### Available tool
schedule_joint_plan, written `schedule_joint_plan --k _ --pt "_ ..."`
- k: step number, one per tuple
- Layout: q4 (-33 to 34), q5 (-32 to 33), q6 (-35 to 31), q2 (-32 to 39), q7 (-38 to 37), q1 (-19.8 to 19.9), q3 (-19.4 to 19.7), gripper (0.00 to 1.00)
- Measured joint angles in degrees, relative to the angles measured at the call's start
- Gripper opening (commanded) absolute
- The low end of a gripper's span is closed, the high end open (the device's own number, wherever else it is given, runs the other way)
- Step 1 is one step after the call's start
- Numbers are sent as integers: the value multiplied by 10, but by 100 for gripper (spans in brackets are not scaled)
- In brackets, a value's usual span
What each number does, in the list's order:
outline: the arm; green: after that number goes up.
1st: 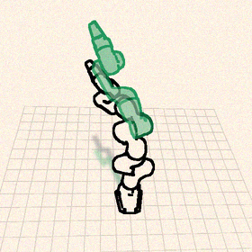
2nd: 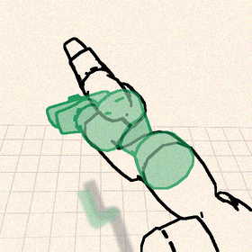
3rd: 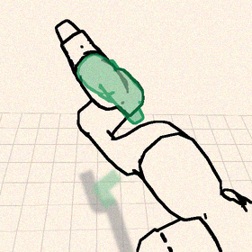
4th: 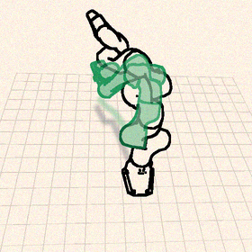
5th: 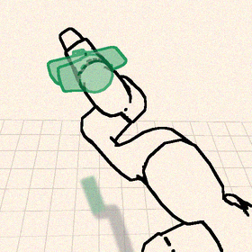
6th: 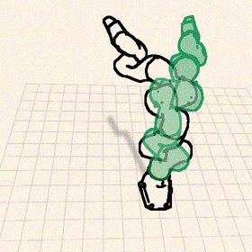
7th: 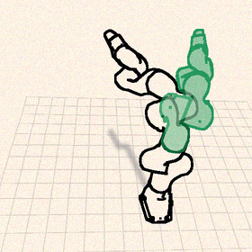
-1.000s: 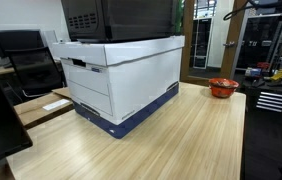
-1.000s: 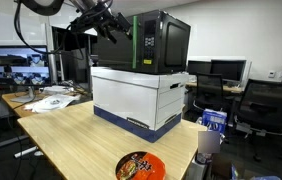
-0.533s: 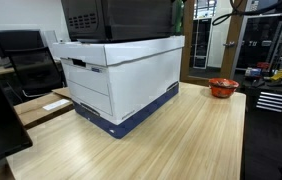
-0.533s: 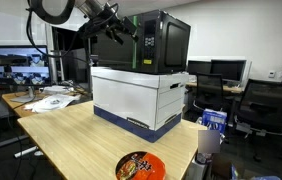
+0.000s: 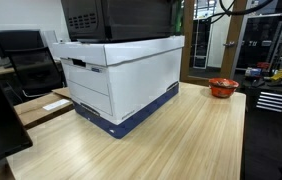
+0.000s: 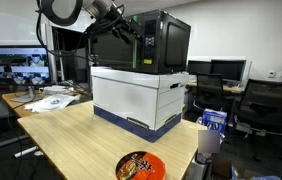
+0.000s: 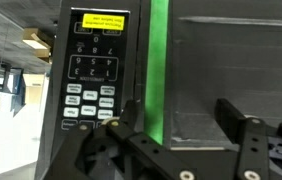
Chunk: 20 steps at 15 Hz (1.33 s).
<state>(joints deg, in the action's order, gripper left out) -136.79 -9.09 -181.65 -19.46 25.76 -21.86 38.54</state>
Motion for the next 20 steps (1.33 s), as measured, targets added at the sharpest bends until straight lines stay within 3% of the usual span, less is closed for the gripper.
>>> schedule_joint_plan --k 7,10,14,17,20 --pt "-1 0 0 -3 -10 3 7 5" --pt "-2 0 -5 -3 -12 5 6 9" --pt "-27 0 -73 6 -13 18 -12 9" --pt "-43 -7 -120 25 -20 78 -74 9" --pt "-56 -2 -148 41 -59 173 -167 9"
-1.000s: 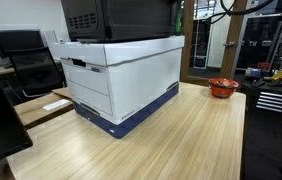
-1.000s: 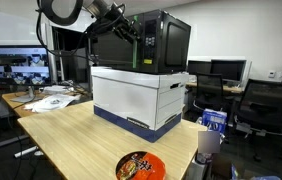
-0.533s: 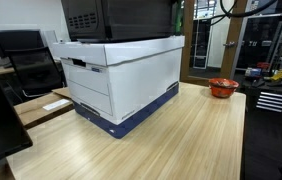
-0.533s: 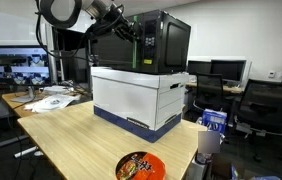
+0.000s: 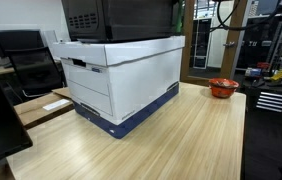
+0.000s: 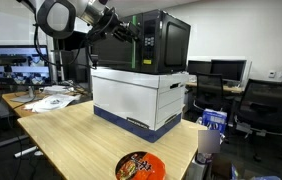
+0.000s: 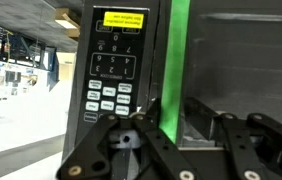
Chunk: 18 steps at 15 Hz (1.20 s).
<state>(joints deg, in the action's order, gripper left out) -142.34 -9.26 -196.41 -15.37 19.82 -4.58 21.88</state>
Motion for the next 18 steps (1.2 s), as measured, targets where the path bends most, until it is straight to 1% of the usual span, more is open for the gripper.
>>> schedule_joint_plan --k 2,6,7,8,9,11,12,13,14,15,18 --pt "-19 -39 -17 -9 9 61 -69 9" --pt "-73 -117 -14 -63 19 176 -202 9" --pt "-91 -143 -14 -82 19 214 -247 9" --pt "-103 -165 -14 -97 19 241 -281 9" --pt "-112 -182 -14 -108 19 262 -308 9" --pt "-131 -214 -14 -133 18 302 -361 6" --pt "-141 -229 -14 -148 18 322 -388 7" --pt "-152 -248 -14 -164 18 344 -418 6" --pt "-161 -266 -14 -178 17 361 -445 5" --pt "-171 -290 -16 -196 16 383 -476 0" --pt "-178 -375 -7 -233 16 436 -558 3"
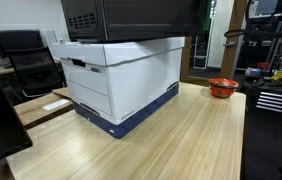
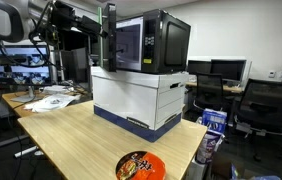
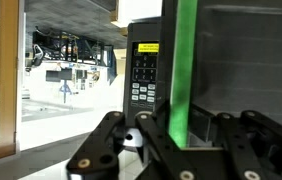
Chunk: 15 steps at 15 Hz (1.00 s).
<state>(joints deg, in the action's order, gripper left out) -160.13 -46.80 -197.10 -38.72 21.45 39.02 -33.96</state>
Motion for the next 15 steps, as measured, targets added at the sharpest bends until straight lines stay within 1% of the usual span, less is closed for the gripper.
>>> schedule_joint_plan --k 1,2,5,7,9,12,14,15 --pt "-1 -26 8 -13 1 14 -23 15" --pt "-2 -50 18 -27 3 27 -43 35" --pt "-5 -103 65 -80 5 58 -92 53" --pt "-5 -117 110 -117 5 78 -115 68" --pt "-5 -117 163 -155 3 96 -130 82" --pt "-3 -113 240 -207 -10 112 -139 100" --pt "-1 -110 284 -236 -23 115 -139 100" --pt "-3 -69 290 -244 -57 111 -133 100"
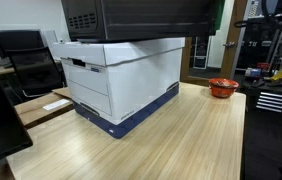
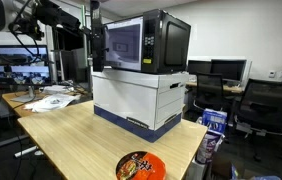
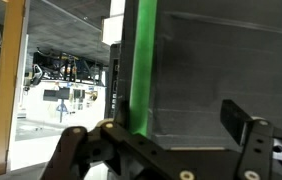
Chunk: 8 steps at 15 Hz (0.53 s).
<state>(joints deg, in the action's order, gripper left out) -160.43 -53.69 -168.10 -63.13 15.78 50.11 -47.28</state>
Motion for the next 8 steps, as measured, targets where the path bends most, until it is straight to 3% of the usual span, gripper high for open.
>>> schedule_joint_plan --k 4,8 --pt "-8 196 3 -2 -158 -34 48 100" --pt "-8 356 21 -3 -262 -64 98 100"
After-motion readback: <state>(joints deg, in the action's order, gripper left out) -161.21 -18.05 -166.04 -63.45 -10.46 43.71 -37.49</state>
